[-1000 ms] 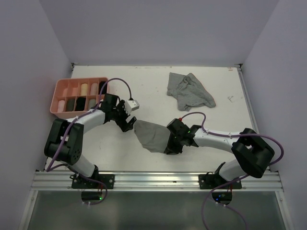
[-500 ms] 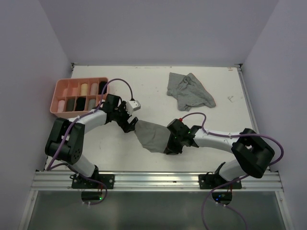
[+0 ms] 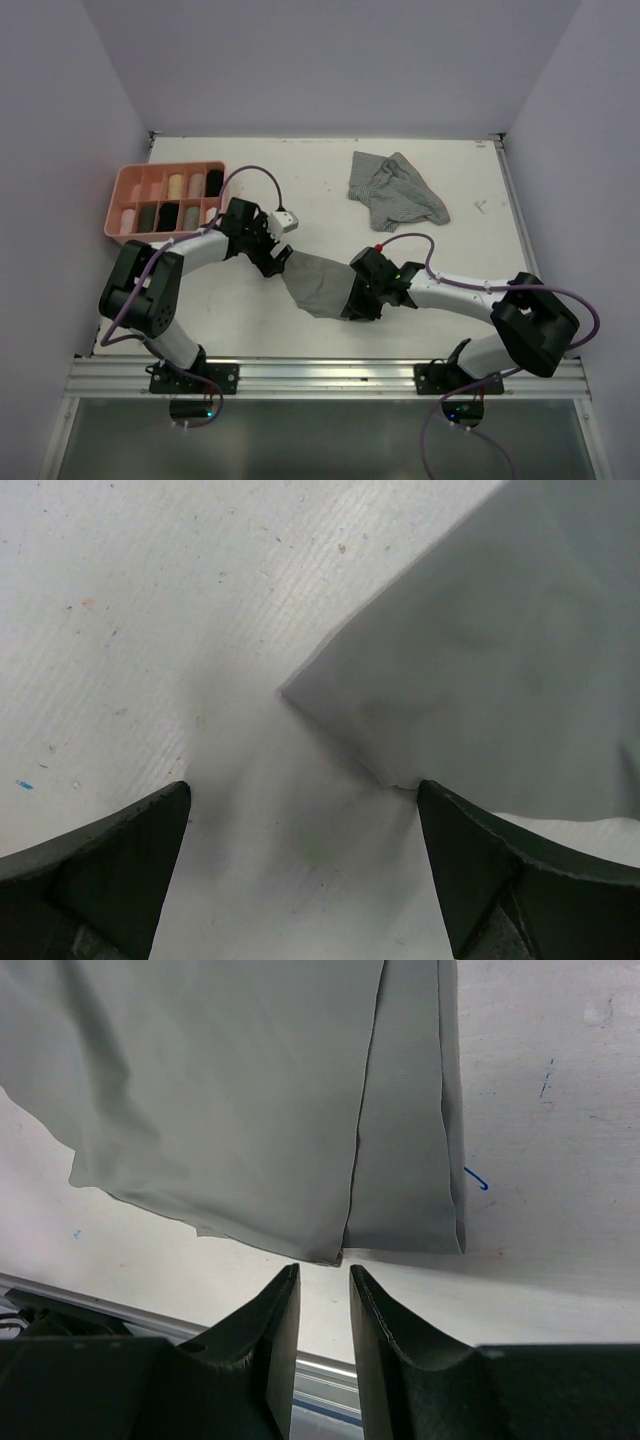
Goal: Roll the underwear
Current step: Fold the underwear
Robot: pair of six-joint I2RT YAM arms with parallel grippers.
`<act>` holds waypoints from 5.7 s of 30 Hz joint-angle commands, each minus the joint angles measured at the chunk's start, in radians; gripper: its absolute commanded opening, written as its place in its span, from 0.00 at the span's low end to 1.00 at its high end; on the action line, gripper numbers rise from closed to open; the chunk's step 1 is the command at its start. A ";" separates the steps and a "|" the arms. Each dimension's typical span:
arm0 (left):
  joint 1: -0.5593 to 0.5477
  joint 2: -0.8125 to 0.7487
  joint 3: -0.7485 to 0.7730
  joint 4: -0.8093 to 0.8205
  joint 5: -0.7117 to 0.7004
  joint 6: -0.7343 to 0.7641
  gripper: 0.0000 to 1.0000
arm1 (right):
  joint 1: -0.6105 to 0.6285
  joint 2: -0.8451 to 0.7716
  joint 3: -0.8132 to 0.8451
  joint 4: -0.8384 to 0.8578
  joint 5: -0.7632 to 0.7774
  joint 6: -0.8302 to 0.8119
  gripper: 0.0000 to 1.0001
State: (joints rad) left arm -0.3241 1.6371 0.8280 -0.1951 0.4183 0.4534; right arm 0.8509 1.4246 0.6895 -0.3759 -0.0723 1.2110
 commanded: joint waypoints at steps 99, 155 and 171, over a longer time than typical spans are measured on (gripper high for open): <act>-0.032 0.049 -0.018 -0.021 -0.176 0.025 1.00 | 0.020 -0.052 0.031 -0.098 0.175 0.042 0.00; -0.032 0.040 -0.027 -0.015 -0.174 0.019 1.00 | 0.031 0.108 0.064 -0.011 -0.001 0.041 0.22; -0.032 0.033 -0.032 -0.023 -0.181 0.031 1.00 | 0.031 0.002 0.050 -0.112 0.095 0.068 0.00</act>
State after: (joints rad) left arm -0.3561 1.6508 0.8330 -0.1654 0.3241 0.4309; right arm 0.8772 1.4860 0.7395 -0.4408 -0.0360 1.2545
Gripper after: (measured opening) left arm 0.997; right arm 0.010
